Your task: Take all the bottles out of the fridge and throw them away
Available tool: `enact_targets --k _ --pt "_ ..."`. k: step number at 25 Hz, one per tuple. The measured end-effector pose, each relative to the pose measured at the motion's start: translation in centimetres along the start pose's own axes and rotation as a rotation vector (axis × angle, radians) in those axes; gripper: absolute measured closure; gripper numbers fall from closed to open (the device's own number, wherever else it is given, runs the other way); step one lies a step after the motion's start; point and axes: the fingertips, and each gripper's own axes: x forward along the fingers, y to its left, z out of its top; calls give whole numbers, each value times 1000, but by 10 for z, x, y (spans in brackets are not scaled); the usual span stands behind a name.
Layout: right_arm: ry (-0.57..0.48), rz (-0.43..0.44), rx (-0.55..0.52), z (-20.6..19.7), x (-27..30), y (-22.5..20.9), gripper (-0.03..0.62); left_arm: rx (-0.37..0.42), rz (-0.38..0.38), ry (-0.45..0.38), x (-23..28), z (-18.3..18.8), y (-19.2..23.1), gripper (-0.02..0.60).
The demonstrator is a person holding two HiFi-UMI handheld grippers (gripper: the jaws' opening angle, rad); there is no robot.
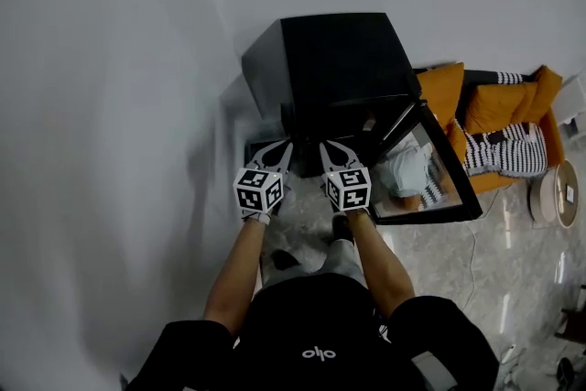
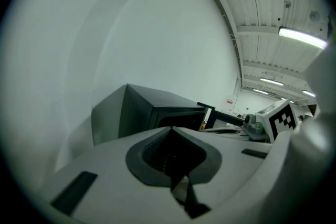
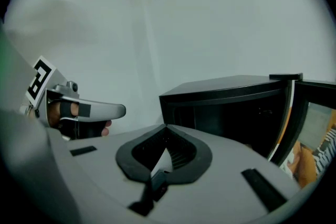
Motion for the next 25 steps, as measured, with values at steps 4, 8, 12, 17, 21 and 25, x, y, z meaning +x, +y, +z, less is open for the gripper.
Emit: enact_targets --k 4,8,12,17,21,25 --pt "-20 -74 15 0 -20 -38 586 22 -66 10 30 3 -28 580" --pt "-26 -153 38 -2 -47 -76 586 45 -137 28 55 4 -63 580" --pt "-35 -208 54 -6 -66 -105 586 60 -191 43 76 1 -90 580" --pt "-29 -250 63 -14 -75 -128 586 73 -226 61 92 -5 -109 580" --pt "-27 -265 59 -20 -68 -144 586 80 -235 75 105 -9 -111 580" --pt "-18 -272 61 -30 -59 -158 586 77 -233 89 115 -17 -107 580"
